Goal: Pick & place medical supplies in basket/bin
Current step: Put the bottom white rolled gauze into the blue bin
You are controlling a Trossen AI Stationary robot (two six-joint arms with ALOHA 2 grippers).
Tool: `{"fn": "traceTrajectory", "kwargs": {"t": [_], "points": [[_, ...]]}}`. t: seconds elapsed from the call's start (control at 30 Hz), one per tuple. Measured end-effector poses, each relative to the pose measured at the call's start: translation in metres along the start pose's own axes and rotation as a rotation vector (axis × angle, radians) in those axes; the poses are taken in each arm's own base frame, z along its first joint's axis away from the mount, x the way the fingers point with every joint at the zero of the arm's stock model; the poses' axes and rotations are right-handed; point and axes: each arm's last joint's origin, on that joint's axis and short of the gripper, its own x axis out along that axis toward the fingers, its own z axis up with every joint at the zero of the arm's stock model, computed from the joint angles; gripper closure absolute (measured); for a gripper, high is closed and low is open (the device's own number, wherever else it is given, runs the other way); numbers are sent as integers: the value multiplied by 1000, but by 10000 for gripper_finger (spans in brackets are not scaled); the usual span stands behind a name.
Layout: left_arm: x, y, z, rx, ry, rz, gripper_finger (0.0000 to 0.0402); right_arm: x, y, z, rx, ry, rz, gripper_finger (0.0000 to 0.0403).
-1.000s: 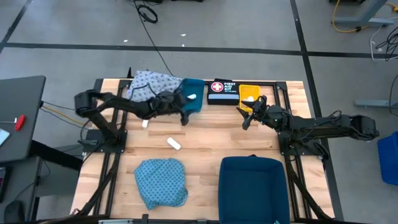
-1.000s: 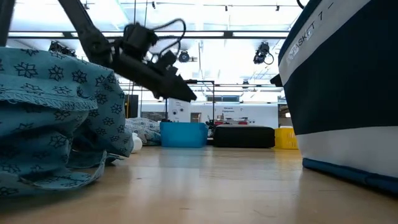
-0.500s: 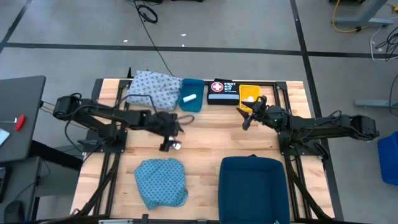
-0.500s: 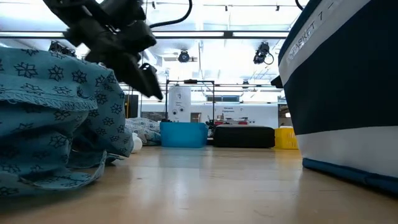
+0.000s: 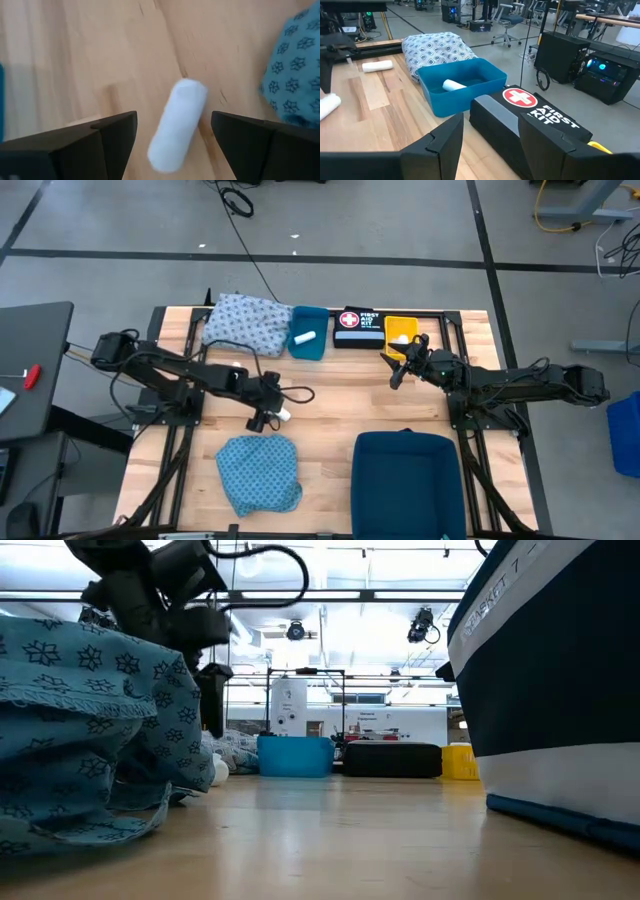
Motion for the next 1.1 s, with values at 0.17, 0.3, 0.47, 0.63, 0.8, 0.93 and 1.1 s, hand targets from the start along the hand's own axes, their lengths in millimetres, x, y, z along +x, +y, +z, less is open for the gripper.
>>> {"fn": "traceTrajectory", "kwargs": {"t": [0.17,0.3,0.47,0.63,0.8,0.93,1.1], "points": [[17,-2,-7,6,86,-2,141,0,0,0,5,0,9,206],[27,-4,-12,17,145,15,141,0,0,0,6,0,11,206],[31,-1,-14,1,171,37,160,0,0,0,8,0,14,206],[32,1,-14,-18,169,55,217,0,1,0,9,1,19,206],[32,2,-15,-17,174,70,318,0,1,0,9,1,19,206],[33,3,-12,-25,144,80,361,0,1,0,12,1,19,206],[34,8,4,-77,-52,43,361,0,1,-1,9,6,20,206]]}}
